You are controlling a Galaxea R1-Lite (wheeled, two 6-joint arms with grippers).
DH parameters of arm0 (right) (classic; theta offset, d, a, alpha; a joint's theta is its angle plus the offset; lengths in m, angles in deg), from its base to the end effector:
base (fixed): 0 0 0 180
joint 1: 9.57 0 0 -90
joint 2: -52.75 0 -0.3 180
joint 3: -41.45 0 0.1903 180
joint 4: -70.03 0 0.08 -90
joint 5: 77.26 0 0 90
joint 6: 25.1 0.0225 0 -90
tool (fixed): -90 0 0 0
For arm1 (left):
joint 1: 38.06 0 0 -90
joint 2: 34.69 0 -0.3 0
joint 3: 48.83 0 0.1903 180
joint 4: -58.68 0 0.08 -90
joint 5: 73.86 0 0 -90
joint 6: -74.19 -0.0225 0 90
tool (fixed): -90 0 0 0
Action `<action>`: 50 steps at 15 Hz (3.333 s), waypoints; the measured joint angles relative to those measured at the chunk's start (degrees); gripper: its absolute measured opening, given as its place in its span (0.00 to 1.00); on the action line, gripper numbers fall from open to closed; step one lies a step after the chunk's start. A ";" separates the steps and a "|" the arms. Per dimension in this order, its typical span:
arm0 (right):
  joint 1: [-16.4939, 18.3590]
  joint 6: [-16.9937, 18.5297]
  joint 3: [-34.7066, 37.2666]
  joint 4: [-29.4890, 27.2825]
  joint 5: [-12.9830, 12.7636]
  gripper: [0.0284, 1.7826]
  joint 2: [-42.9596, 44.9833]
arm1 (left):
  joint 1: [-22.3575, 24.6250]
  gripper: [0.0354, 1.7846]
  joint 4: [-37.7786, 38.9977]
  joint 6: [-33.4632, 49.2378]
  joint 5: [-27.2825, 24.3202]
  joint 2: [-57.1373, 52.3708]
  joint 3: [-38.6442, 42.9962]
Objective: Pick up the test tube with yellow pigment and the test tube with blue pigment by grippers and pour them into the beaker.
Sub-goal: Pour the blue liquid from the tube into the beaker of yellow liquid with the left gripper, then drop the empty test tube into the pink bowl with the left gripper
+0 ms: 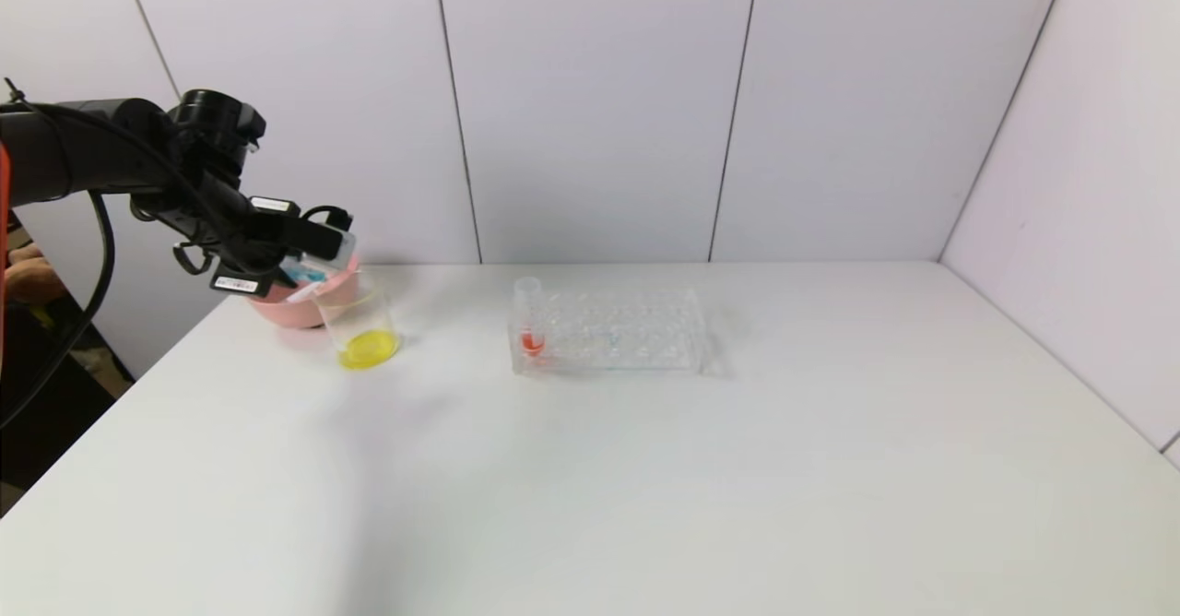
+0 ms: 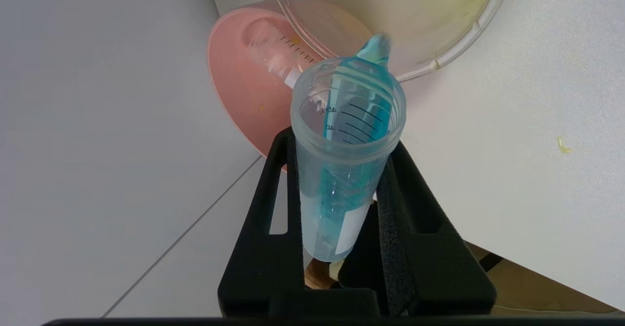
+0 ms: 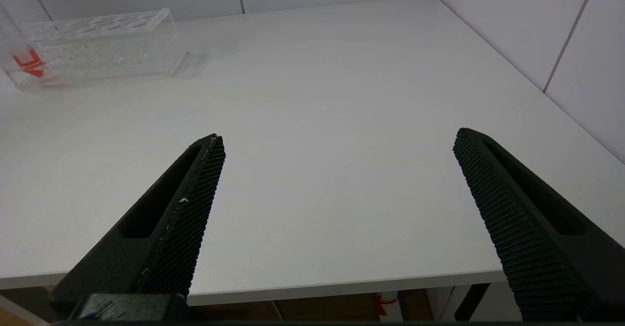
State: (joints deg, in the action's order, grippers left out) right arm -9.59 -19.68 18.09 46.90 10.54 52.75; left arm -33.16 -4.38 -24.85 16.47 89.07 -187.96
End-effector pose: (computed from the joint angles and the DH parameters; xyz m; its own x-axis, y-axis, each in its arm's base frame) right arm -0.0228 -0.0009 0.0759 0.9993 -0.0380 0.0040 0.0375 0.9948 0.0946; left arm 0.4177 0.0359 0.2241 0.6702 0.0632 -0.7395 0.7417 -0.0941 0.6641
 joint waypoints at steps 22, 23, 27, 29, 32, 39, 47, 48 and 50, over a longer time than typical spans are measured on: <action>-0.02 0.02 0.00 0.00 0.00 0.96 0.00 | -2.16 0.24 0.54 -0.96 4.52 -0.90 -0.04; -0.02 0.00 0.00 -0.02 0.00 0.96 0.00 | -2.23 0.24 0.54 -1.27 4.71 -0.90 -0.04; -0.02 0.00 0.00 0.00 0.02 0.96 0.00 | -2.67 0.24 0.52 -1.40 6.50 -0.90 -0.02; -0.02 0.00 0.00 0.00 0.00 0.96 0.00 | -2.89 0.24 0.48 -1.49 6.61 -0.91 -0.02; -0.02 0.00 0.00 -0.02 0.00 0.96 0.00 | -2.93 0.24 0.52 -2.23 7.30 -0.91 0.00; -0.02 0.00 0.00 -0.02 0.00 0.96 0.00 | -3.58 0.24 0.52 -2.86 9.89 -1.13 0.00; -0.02 0.00 0.00 0.00 0.00 0.96 0.00 | -3.23 0.24 0.11 -2.80 10.23 -1.63 0.00; -0.02 0.00 0.00 -0.02 -0.01 0.96 0.00 | -2.43 0.24 0.00 -2.51 9.81 -1.95 0.00; 0.00 0.00 0.00 0.00 0.02 0.96 0.00 | -0.96 0.24 -0.27 0.69 8.13 -2.60 0.02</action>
State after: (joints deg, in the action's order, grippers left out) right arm -9.59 -19.68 18.09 46.90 10.57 52.75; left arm -34.12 -4.65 -24.15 24.60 86.47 -187.93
